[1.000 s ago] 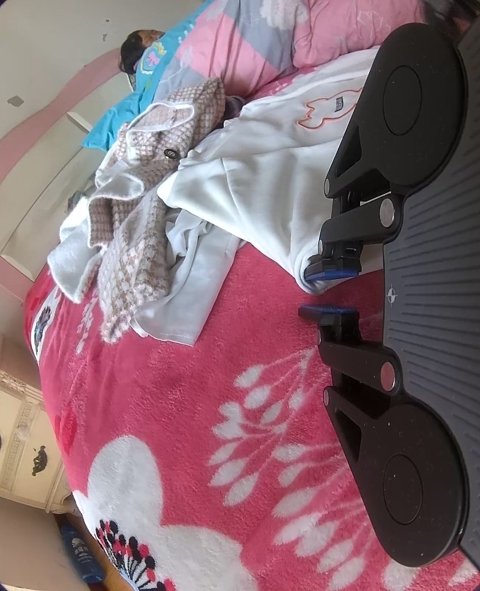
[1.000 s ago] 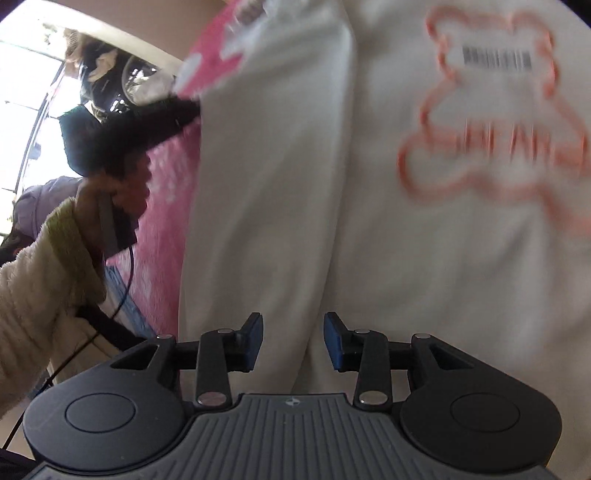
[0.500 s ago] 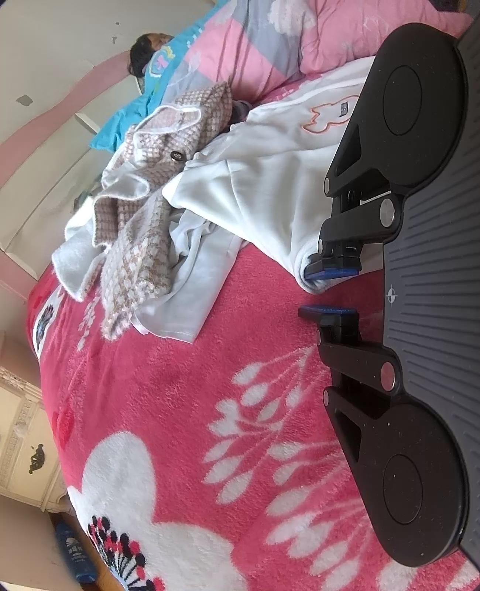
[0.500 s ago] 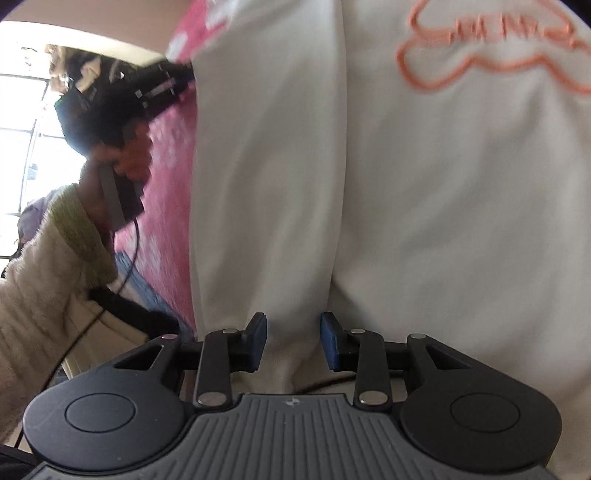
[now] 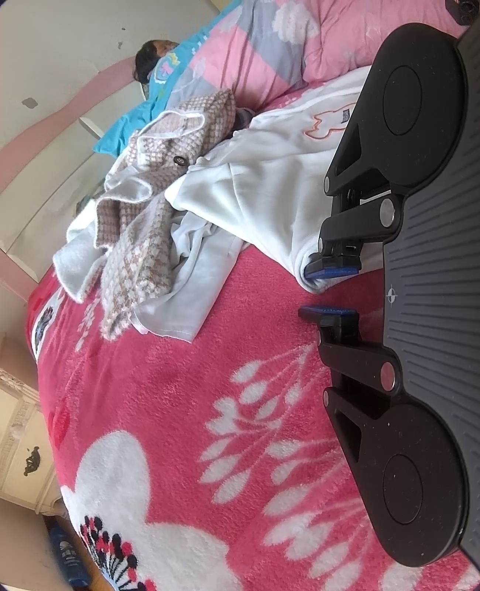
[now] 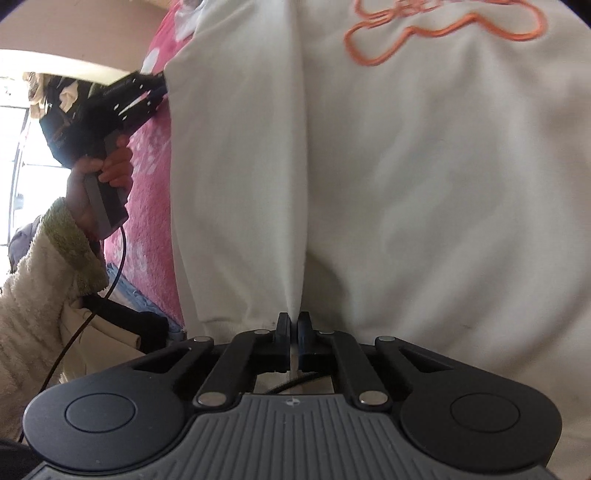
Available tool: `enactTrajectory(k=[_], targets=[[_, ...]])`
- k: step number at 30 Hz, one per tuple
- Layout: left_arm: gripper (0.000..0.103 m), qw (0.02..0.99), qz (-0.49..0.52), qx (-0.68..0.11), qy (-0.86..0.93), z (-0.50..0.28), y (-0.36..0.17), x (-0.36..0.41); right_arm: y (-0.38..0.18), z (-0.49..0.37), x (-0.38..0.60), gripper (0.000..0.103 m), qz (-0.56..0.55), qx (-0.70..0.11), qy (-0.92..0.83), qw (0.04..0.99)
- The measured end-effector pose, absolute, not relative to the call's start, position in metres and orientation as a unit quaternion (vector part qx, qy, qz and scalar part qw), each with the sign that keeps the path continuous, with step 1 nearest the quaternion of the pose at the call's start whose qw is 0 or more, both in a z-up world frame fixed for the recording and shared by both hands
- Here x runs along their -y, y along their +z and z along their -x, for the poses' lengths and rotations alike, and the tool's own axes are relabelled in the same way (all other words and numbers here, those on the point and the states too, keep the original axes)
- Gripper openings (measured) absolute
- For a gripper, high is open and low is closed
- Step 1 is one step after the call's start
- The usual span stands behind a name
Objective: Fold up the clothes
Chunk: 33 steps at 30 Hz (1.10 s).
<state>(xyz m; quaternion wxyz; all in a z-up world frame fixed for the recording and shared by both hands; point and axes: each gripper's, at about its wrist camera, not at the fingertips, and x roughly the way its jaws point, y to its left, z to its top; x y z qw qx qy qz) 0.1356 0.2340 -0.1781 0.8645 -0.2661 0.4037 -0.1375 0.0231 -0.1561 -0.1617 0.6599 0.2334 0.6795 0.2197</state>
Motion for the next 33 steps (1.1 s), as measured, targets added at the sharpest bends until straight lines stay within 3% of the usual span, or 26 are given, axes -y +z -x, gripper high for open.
enactTrajectory(k=[12,19,25,31,33], targets=[[0.023,0.855,0.275,-0.417,-0.138,-0.139,-0.175,-0.234,-0.174,-0.012,0.163,0.004,-0.241,-0.690,0.218,0.647],[0.046,0.852,0.251,-0.448,-0.103,-0.144,-0.143,-0.243,-0.185,-0.008,0.164,0.004,-0.261,-0.689,0.232,0.636],[0.047,0.865,0.237,-0.436,-0.067,-0.123,-0.098,-0.249,-0.186,-0.005,0.164,0.005,-0.277,-0.680,0.243,0.634],[0.047,0.802,0.176,-0.560,-0.111,-0.058,-0.072,-0.178,-0.187,-0.001,0.165,0.008,-0.289,-0.671,0.242,0.638],[0.047,0.785,0.164,-0.583,-0.132,-0.034,-0.071,-0.152,-0.190,0.001,0.166,0.017,-0.297,-0.669,0.234,0.640]])
